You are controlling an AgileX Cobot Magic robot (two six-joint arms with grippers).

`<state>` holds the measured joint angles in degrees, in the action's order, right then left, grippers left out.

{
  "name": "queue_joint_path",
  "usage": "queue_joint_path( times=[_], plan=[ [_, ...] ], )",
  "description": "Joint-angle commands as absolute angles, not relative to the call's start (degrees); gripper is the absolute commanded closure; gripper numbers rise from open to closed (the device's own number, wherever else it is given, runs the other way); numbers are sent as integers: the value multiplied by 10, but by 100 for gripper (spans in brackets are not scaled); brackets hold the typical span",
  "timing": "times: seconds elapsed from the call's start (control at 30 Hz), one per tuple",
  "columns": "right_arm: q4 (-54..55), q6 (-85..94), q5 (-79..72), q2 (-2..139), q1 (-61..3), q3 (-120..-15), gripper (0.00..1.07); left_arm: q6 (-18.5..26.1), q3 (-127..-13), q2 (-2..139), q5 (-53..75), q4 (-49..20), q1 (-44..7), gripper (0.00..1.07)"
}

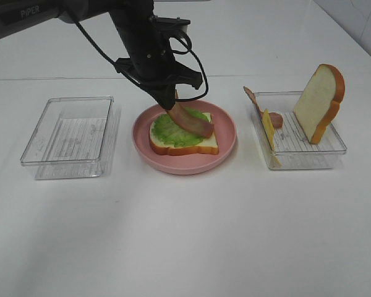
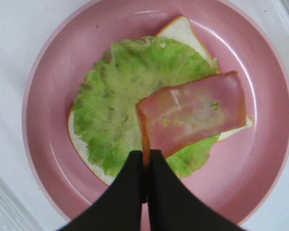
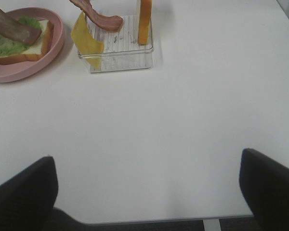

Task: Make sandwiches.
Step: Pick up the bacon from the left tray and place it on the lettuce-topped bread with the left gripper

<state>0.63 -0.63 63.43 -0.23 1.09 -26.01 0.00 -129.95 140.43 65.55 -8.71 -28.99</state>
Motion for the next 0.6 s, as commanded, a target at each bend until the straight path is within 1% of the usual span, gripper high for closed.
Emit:
queue_joint_path(
  times=[0.03, 0.43, 0.53, 0.57, 0.6],
  plan=[
    [8, -7, 630, -19, 14, -258, 9, -5, -1303, 1403, 660, -81, -292, 107],
    [8, -7, 630, -19, 14, -258, 9, -6, -1302, 1415, 663, -76, -292, 107],
    [8, -7, 630, -19, 14, -258, 9, -18, -1302, 1415, 662, -73, -292, 106],
    [8, -7, 630, -19, 14, -258, 9, -26, -1303, 1415, 662, -69, -292, 95],
    [8, -7, 630, -19, 14, -258, 9, -26, -1303, 1415, 662, -69, -292, 95]
  ],
)
